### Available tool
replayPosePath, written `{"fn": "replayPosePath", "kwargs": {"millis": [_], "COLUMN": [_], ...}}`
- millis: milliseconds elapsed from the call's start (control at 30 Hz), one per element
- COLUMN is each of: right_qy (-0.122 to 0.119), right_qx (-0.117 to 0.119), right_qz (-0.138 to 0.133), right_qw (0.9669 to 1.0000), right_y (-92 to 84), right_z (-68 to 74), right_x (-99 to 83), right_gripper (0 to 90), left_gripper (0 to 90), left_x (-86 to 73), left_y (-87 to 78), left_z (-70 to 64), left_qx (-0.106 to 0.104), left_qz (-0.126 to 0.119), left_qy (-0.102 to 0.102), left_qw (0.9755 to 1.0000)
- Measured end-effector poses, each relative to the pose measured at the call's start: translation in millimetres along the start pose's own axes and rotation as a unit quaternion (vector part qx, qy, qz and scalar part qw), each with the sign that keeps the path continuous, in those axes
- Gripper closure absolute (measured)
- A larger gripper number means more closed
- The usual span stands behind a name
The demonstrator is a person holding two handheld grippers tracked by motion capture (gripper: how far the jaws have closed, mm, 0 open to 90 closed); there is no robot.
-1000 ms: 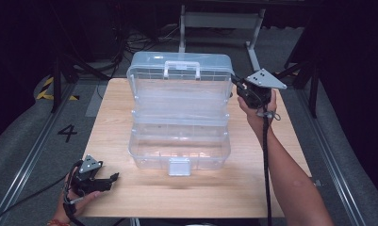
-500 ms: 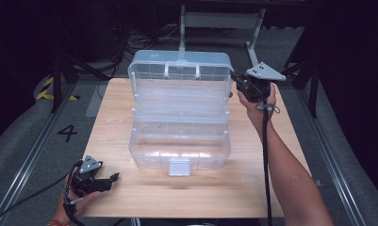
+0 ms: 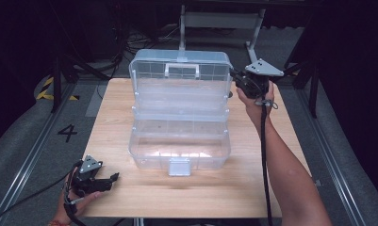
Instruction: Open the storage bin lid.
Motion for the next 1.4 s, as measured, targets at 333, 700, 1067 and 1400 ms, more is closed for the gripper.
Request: {"fn": "replayPosePath", "kwargs": {"millis": [333, 700, 1067, 1400], "right_qy": [0.004, 0.010, 0.024, 0.027], "right_qx": [-0.001, -0.006, -0.010, -0.015], "right_qz": [0.010, 0.024, 0.034, 0.046], "right_qw": [0.9999, 0.9996, 0.9991, 0.9985], "right_y": [10.8, 25.3, 44.5, 58.9], "right_z": [-5.2, -11.3, -20.6, -26.0], "right_x": [-2.2, -6.4, -17.9, -27.0], "right_gripper": [83.4, 83.2, 82.6, 82.4], "left_gripper": [20.2, 19.3, 19.2, 19.1], "left_x": [-1.0, -0.6, 0.7, 0.4], "left_y": [-1.7, -0.2, 1.4, 1.4], "left_z": [0.2, -0.6, -1.2, -2.0], "left_qx": [0.006, 0.004, 0.000, -0.003], "left_qz": [0.000, -0.002, -0.002, -0.002], "left_qy": [-0.002, -0.006, 0.001, -0.001], "left_qw": [1.0000, 1.0000, 1.0000, 1.0000]}}
Point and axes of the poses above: each handheld gripper's, and its own axes: y roughly forward along the jaws, x roughly out of its top, z roughly to its left, the point moved 7 cm from there along y, roughly forward along the jaws, and after that the axes turned 13 degrees about -z, right-handed, at the moved point
